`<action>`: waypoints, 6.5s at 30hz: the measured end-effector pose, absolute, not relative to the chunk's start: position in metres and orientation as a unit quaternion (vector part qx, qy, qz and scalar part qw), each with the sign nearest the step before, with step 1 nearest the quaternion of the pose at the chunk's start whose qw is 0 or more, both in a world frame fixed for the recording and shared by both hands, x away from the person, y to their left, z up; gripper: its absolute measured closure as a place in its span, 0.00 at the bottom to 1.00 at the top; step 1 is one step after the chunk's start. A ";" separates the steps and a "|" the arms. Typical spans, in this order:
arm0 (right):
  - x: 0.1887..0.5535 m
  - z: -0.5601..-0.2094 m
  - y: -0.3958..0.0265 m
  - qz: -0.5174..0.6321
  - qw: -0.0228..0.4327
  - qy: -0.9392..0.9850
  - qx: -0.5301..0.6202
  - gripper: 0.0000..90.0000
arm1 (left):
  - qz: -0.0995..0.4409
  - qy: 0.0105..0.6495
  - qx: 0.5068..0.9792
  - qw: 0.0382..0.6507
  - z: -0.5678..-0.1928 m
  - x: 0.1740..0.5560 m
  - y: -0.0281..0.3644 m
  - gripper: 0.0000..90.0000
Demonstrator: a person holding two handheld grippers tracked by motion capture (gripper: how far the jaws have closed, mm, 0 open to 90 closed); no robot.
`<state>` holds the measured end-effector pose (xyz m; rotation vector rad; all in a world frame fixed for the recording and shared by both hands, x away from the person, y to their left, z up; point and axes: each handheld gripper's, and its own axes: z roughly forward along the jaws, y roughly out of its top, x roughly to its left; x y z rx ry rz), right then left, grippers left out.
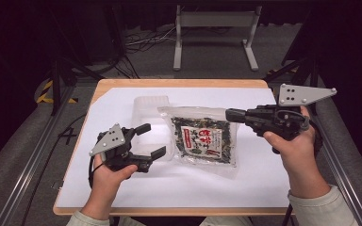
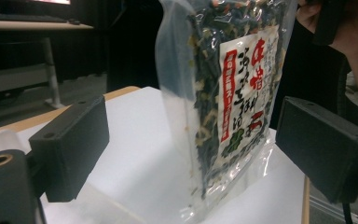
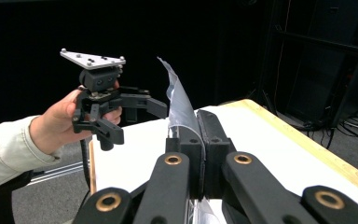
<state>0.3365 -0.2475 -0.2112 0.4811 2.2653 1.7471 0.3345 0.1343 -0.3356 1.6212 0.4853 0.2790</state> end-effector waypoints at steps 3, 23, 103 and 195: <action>0.335 -0.212 -0.249 0.599 0.118 0.775 0.165 1.00 | 0.117 0.208 0.720 0.651 -0.333 0.338 0.125 0.12; 0.328 -0.215 -0.260 0.609 0.110 0.768 0.163 1.00 | 0.081 0.188 0.731 0.651 -0.337 0.359 0.086 0.13; 0.318 -0.265 -0.300 0.586 0.228 0.739 0.241 0.72 | 0.019 0.108 0.712 0.693 -0.300 0.376 0.056 0.80; 0.375 -0.342 -0.311 0.520 0.152 0.766 0.346 0.67 | 0.231 0.324 0.664 0.633 -0.336 0.425 0.168 0.80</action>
